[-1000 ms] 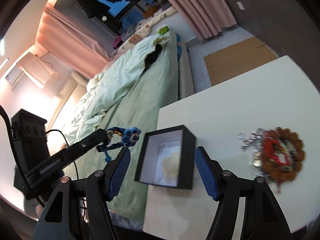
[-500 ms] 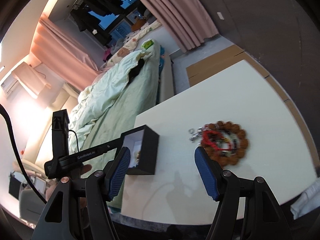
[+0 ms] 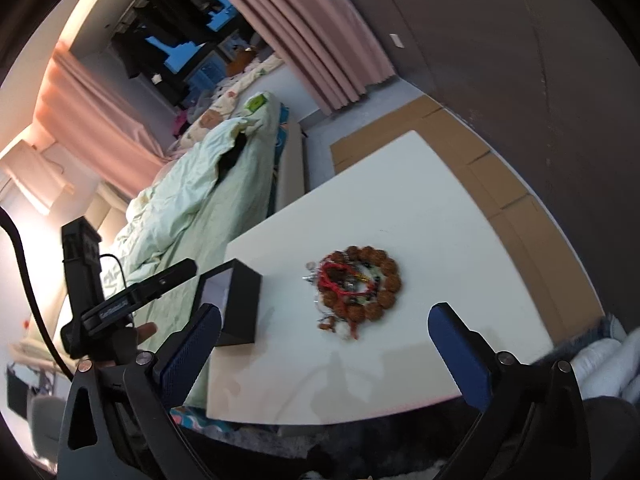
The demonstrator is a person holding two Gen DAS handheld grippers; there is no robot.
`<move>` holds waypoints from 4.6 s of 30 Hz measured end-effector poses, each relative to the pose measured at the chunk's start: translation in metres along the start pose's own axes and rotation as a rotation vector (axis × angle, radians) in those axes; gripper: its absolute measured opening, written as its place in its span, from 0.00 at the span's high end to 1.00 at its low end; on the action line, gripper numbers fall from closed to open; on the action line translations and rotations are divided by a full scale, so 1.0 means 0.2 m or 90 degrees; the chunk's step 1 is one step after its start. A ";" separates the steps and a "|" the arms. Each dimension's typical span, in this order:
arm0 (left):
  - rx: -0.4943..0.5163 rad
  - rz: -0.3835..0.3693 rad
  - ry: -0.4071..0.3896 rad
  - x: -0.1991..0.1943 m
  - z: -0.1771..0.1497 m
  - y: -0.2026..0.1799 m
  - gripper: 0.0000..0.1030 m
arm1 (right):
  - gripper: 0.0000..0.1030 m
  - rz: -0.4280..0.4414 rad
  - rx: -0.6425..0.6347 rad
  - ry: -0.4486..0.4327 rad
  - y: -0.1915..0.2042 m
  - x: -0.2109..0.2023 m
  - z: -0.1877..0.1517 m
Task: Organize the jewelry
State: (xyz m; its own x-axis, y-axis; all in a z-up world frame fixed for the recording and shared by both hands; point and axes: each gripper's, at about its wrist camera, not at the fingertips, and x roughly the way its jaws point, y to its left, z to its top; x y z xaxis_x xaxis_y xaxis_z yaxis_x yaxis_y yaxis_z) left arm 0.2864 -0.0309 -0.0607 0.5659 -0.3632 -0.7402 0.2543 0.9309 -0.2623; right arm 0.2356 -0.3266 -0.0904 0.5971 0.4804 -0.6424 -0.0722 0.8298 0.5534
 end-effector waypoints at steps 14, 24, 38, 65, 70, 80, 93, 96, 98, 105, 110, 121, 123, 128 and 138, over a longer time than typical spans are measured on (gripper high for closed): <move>0.034 -0.044 0.014 0.13 -0.04 -0.19 0.02 | 0.00 -0.054 0.028 -0.025 -0.19 0.05 -0.01; 0.041 -0.056 0.023 0.25 -0.03 -0.23 0.11 | 0.00 -0.055 0.078 -0.023 -0.35 0.12 -0.01; 0.012 -0.072 0.135 0.55 -0.04 -0.27 0.71 | 0.32 0.002 0.135 0.022 -0.44 0.27 -0.01; 0.020 -0.083 0.048 0.35 0.03 -0.28 0.98 | 0.43 0.030 0.112 0.059 -0.37 0.33 -0.01; 0.008 -0.098 0.019 0.26 0.08 -0.25 0.98 | 0.43 0.044 0.099 0.078 -0.31 0.39 -0.01; -0.006 -0.102 -0.001 0.16 0.08 -0.16 0.98 | 0.48 -0.039 0.072 0.084 -0.25 0.48 0.06; -0.020 -0.096 -0.019 0.10 0.10 -0.08 0.98 | 0.69 -0.142 -0.004 0.160 -0.16 0.66 0.11; -0.022 -0.094 -0.020 0.09 0.09 -0.06 0.98 | 0.79 -0.158 -0.009 0.165 -0.16 0.68 0.12; -0.025 -0.093 -0.022 0.07 0.09 -0.05 0.98 | 0.81 -0.147 -0.002 0.165 -0.18 0.68 0.13; -0.028 -0.092 -0.033 0.02 0.09 -0.01 0.98 | 0.82 -0.097 -0.030 0.124 -0.09 0.55 0.15; -0.035 -0.090 -0.045 -0.03 0.08 0.02 0.98 | 0.82 -0.082 -0.068 0.098 0.06 0.47 0.19; -0.053 -0.090 -0.076 -0.16 0.07 0.11 0.98 | 0.82 -0.086 -0.141 0.053 0.32 0.29 0.28; -0.056 -0.091 -0.083 -0.19 0.07 0.13 0.98 | 0.82 -0.086 -0.149 0.044 0.35 0.26 0.30; -0.062 -0.092 -0.098 -0.24 0.06 0.16 0.98 | 0.82 -0.087 -0.175 0.016 0.46 0.16 0.34; -0.078 -0.087 -0.120 -0.33 0.06 0.23 0.98 | 0.82 -0.093 -0.249 -0.033 0.74 -0.04 0.42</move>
State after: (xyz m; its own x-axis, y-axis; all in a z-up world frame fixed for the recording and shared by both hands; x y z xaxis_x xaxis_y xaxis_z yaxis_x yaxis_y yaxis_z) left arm 0.2695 0.0352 -0.0161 0.6722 -0.4764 -0.5668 0.2483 0.8662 -0.4336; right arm 0.2870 -0.2306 0.0406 0.6621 0.3433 -0.6661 -0.2758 0.9382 0.2093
